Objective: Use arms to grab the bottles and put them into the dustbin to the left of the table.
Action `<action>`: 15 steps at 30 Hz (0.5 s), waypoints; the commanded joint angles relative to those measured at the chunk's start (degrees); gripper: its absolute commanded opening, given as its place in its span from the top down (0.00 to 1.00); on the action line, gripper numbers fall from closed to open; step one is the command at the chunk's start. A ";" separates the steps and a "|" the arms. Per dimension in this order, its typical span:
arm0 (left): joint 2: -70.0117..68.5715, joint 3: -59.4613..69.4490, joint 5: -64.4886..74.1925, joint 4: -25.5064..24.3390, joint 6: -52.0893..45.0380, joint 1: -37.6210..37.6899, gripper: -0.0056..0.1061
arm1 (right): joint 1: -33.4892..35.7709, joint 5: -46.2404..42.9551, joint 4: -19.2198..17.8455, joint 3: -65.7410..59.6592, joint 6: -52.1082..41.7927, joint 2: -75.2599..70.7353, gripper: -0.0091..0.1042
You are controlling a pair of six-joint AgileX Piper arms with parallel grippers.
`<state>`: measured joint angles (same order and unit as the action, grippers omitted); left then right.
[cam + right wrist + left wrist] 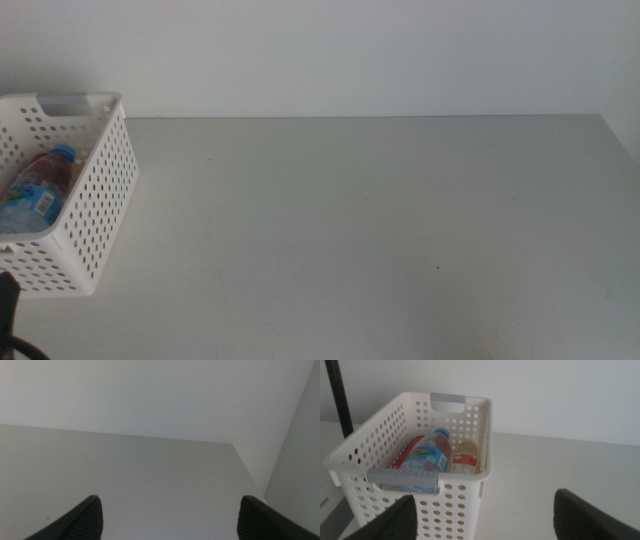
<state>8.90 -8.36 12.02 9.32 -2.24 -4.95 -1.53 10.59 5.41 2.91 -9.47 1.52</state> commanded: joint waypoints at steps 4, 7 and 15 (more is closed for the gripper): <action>0.16 1.81 -4.66 0.30 0.90 3.64 0.11 | -4.86 -4.29 2.06 -2.26 -0.58 -3.62 0.26; 0.17 3.56 -4.88 0.30 0.90 6.18 0.11 | -7.41 -5.15 2.68 -3.46 -0.58 -3.49 0.26; -8.18 10.38 -6.24 0.43 0.90 6.49 0.11 | -8.15 -4.47 3.26 -4.03 -0.58 -3.49 0.26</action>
<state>1.77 1.55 10.72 9.32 -2.24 1.19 -9.29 10.17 8.58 -1.58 -9.47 -0.75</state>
